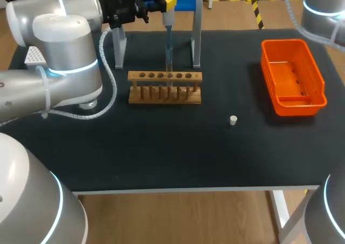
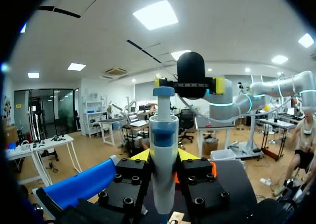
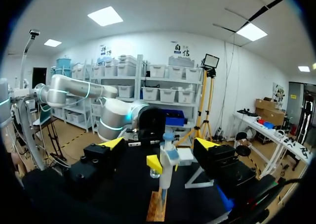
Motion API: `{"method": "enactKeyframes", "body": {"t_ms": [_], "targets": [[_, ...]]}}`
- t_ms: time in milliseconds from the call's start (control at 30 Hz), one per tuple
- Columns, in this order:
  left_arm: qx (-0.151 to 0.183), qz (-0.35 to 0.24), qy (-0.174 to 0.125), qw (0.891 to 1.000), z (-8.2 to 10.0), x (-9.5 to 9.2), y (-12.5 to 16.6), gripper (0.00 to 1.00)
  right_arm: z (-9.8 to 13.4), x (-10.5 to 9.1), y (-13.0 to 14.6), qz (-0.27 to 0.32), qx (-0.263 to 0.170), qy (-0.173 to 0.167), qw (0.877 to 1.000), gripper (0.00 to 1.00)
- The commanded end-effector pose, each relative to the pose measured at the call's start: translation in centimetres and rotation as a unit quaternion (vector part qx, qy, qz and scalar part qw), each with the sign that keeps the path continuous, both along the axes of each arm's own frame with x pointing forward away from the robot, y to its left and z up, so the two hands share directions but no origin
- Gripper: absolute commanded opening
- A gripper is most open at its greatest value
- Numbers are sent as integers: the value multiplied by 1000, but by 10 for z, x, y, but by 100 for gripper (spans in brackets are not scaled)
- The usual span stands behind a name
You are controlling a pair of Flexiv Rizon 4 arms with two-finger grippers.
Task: Invert the test tube, pick up the pipette, mount the tip to pipette, aspirate from beaker and dispense into the tube, eject the tip, return the pipette, and cap with the stopper.
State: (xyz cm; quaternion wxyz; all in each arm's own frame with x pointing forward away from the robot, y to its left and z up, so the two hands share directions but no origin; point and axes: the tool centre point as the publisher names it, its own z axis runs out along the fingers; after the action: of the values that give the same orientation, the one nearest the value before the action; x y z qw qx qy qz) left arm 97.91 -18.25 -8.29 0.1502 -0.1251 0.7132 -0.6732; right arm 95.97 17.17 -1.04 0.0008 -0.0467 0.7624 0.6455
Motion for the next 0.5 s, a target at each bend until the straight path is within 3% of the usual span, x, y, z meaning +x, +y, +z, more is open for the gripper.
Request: {"method": "enactKeyframes", "body": {"t_ms": [33, 500], "targets": [[0, 2, 0, 1000, 1, 0, -1, 0, -12, -6, -18, -6, -7, 5, 1000, 100], [0, 2, 0, 1000, 1, 0, -1, 0, -84, -4, -41, -4, -25, 28, 999, 100]]}}
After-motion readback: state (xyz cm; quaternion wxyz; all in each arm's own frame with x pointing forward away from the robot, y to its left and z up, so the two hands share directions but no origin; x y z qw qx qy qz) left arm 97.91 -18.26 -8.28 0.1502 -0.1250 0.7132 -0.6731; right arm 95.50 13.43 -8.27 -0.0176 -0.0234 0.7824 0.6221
